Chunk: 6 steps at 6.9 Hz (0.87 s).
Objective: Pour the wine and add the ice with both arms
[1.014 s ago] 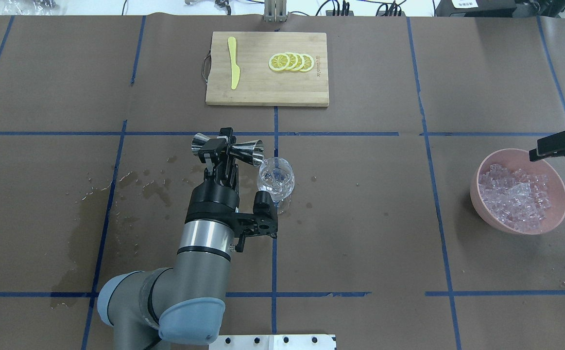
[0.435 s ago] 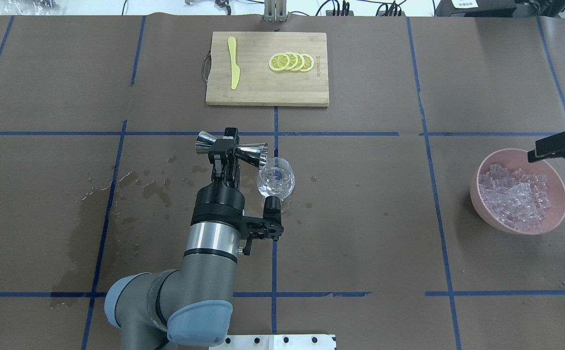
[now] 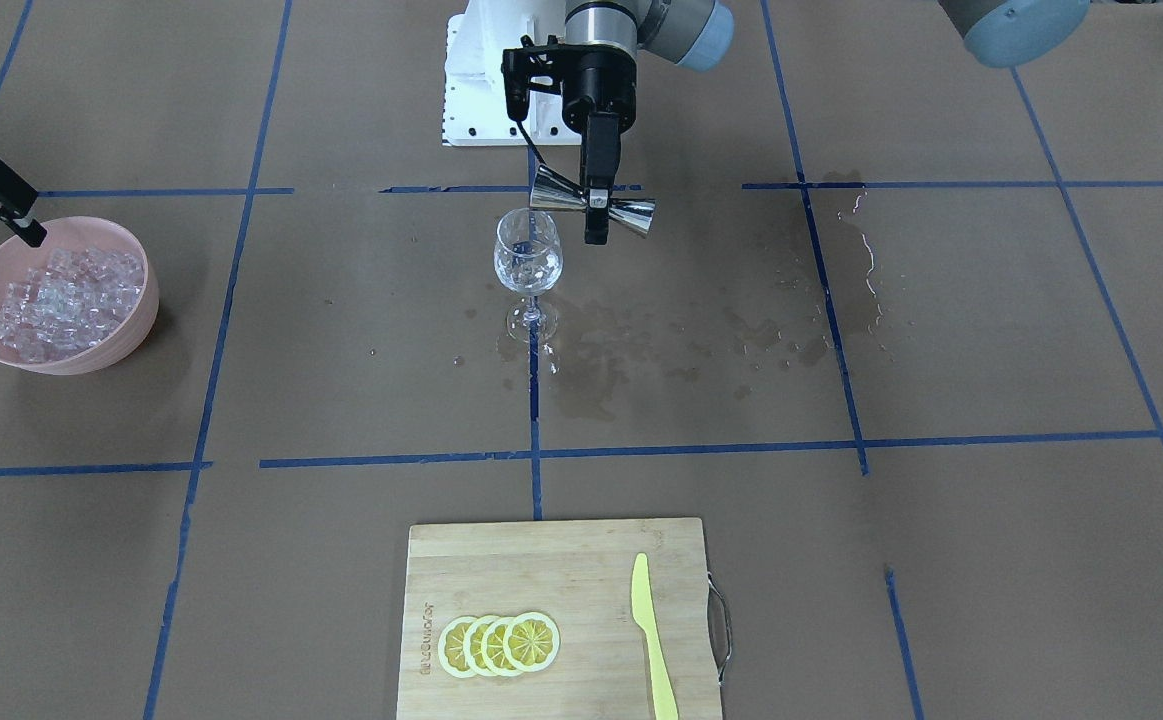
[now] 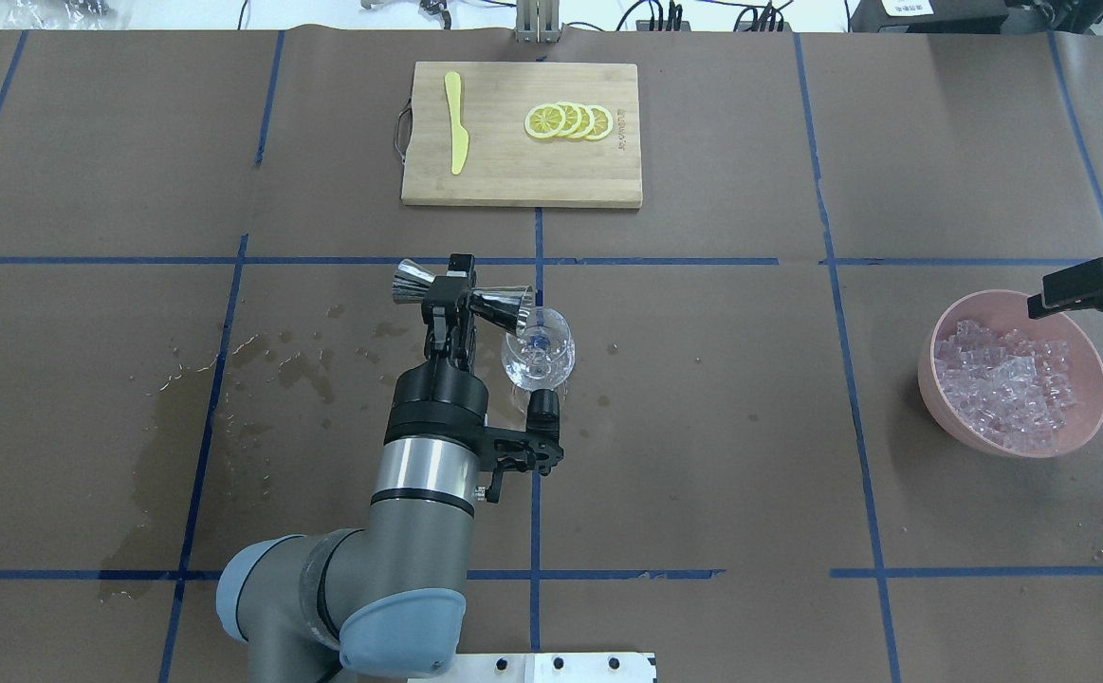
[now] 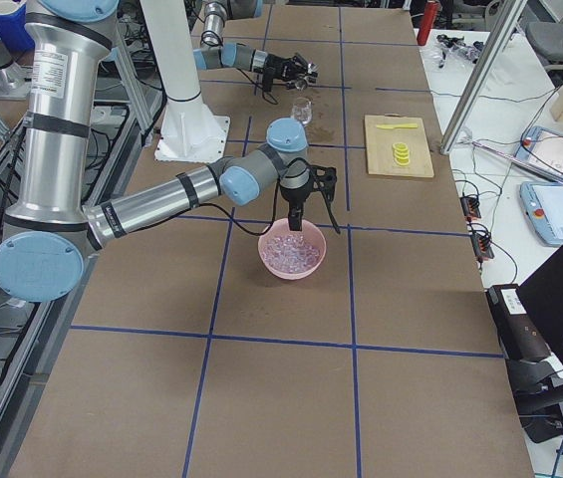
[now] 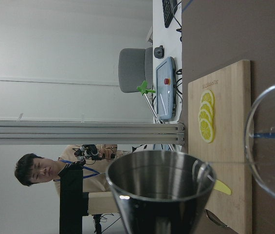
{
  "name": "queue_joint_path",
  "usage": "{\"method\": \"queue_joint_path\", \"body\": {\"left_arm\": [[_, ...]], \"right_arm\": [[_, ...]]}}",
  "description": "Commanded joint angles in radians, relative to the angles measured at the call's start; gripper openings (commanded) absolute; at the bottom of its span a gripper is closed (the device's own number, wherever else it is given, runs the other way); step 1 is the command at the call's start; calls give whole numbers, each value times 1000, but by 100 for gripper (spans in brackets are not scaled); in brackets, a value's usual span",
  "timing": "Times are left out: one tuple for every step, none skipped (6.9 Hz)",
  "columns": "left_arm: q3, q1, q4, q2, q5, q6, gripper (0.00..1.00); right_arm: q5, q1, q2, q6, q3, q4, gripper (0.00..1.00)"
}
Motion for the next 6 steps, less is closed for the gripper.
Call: {"method": "queue_joint_path", "body": {"left_arm": [[-5, 3, -12, -1, 3, -11, 0], [-8, 4, -16, 2, 3, -84, 0], [-1, 6, -38, 11, 3, -206, 0], [-2, 6, -77, 14, 3, -254, 0], [2, 6, -197, 34, 3, -331, 0], [1, 4, -263, 51, 3, -341, 0]], "right_arm": [[0, -2, 1, 4, 0, 0, 100], [0, 0, 2, 4, 0, 0, 100], [0, 0, 3, 4, 0, 0, 100], [-4, 0, 5, 4, 0, 0, 100], [-5, 0, 8, 4, 0, 0, 100], [-5, 0, 11, 4, 2, 0, 100]]}}
